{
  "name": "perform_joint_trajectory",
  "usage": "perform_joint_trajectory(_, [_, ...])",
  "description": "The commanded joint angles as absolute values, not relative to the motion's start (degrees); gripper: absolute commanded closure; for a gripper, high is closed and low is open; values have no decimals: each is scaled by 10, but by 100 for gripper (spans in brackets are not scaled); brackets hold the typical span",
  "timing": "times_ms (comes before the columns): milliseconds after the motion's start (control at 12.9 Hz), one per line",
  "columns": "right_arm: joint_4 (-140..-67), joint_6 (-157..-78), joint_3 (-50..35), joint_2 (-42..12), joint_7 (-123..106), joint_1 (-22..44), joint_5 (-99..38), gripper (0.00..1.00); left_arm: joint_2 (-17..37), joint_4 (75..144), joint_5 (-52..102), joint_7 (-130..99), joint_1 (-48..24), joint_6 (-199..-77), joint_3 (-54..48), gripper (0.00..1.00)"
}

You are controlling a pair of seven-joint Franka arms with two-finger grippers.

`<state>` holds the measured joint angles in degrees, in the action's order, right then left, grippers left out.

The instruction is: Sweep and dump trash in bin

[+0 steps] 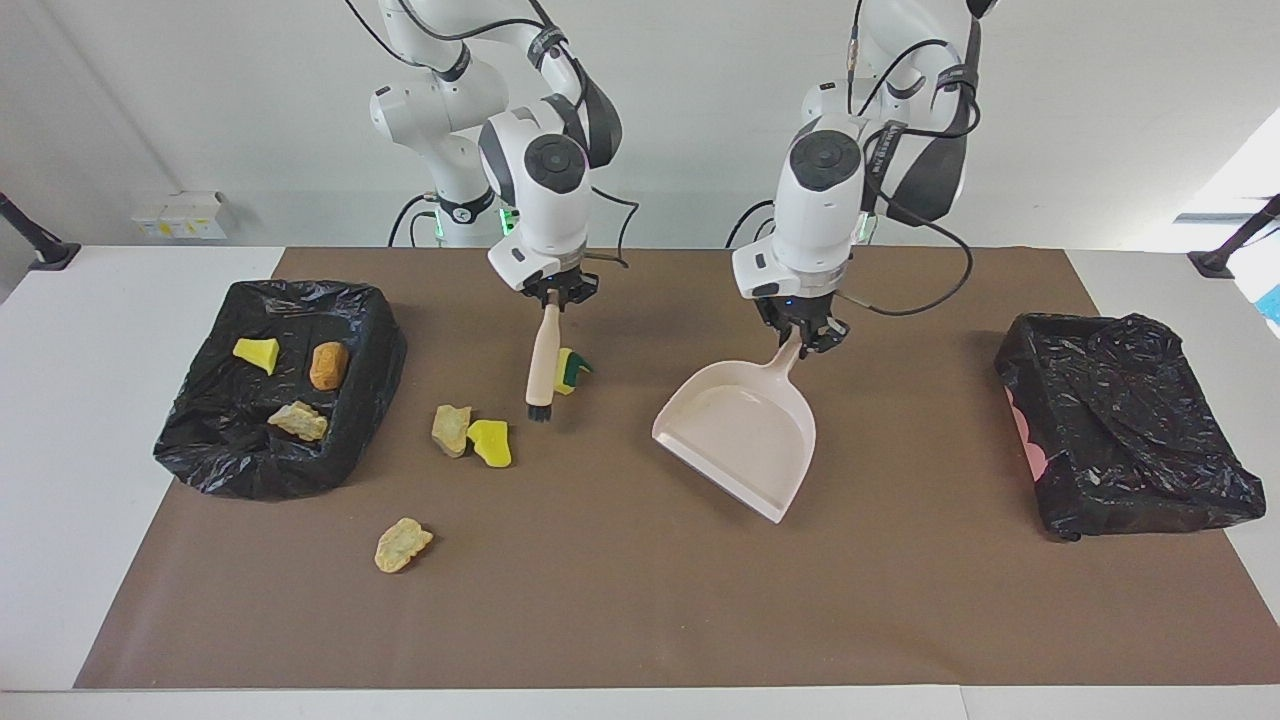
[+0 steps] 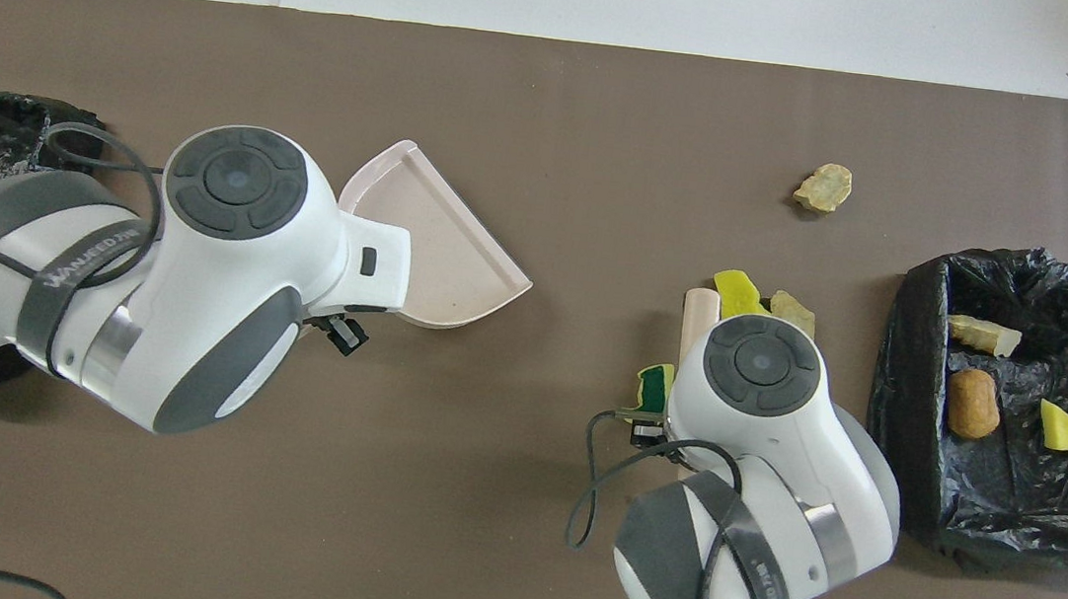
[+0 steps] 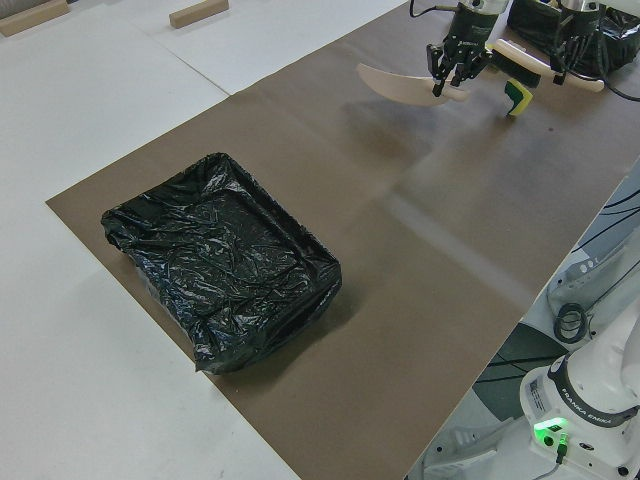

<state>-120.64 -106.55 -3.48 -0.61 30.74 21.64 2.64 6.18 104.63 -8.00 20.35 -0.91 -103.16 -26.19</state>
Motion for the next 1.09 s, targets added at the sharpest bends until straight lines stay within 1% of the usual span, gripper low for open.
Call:
perform_joint_trajectory(0, [-1160,-1061,-41,-39,268,175,79,100,30,1082,-63,326,-7,-1027,-237,100])
perform_joint_trajectory(156, [-1130,-1060,-41,-61,224,143,109,100,19,1113,-62,345,-9,-1051,-238,100])
perform_joint_trajectory(389, [-1091,-1065,-41,-89,143,101,183,100,19,1172,-62,343,-46,-1134,-239,100])
perform_joint_trajectory(544, [-1053,-1070,-40,-115,85,75,214,100,22,1192,-62,342,-61,-1174,-239,100])
perform_joint_trajectory(778, [-981,-1071,-41,-195,53,44,265,100,23,1215,-63,344,-65,-1193,-241,100])
perform_joint_trajectory(933, [-945,-1103,-40,-243,52,40,300,100,27,1235,-65,360,-68,-1226,-243,100])
perform_joint_trajectory(1011, [-935,-1117,-40,-263,50,25,326,100,27,1241,-65,379,-68,-1229,-242,100])
